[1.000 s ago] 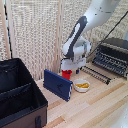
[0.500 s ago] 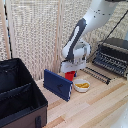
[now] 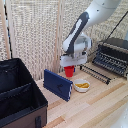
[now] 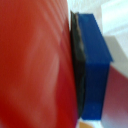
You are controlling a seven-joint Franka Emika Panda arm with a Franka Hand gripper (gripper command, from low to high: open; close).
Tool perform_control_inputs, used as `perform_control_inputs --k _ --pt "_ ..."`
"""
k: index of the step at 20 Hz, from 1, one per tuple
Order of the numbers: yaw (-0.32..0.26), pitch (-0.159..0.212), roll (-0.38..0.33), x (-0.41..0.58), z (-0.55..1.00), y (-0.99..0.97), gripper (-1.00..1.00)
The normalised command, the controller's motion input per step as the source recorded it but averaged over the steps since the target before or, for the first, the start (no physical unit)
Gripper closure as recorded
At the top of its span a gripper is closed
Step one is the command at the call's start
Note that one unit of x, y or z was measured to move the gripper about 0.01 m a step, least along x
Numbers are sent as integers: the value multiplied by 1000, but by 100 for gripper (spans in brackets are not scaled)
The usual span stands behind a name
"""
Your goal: Kindly spot and seek the red cup placed ahead of you. Cautiously adjust your gripper towards the red cup, gripping it gently. Find the after-storage area of the caddy. Relocate the red cup in your grip over the rear portion and softly release it into the compartment.
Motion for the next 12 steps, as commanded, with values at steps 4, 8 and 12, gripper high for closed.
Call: perform_control_inputs --k 4,8,12 --pt "-139 104 69 159 817 0 100" --pt "-92 85 44 160 878 146 100" --pt "-21 59 19 76 943 465 100"
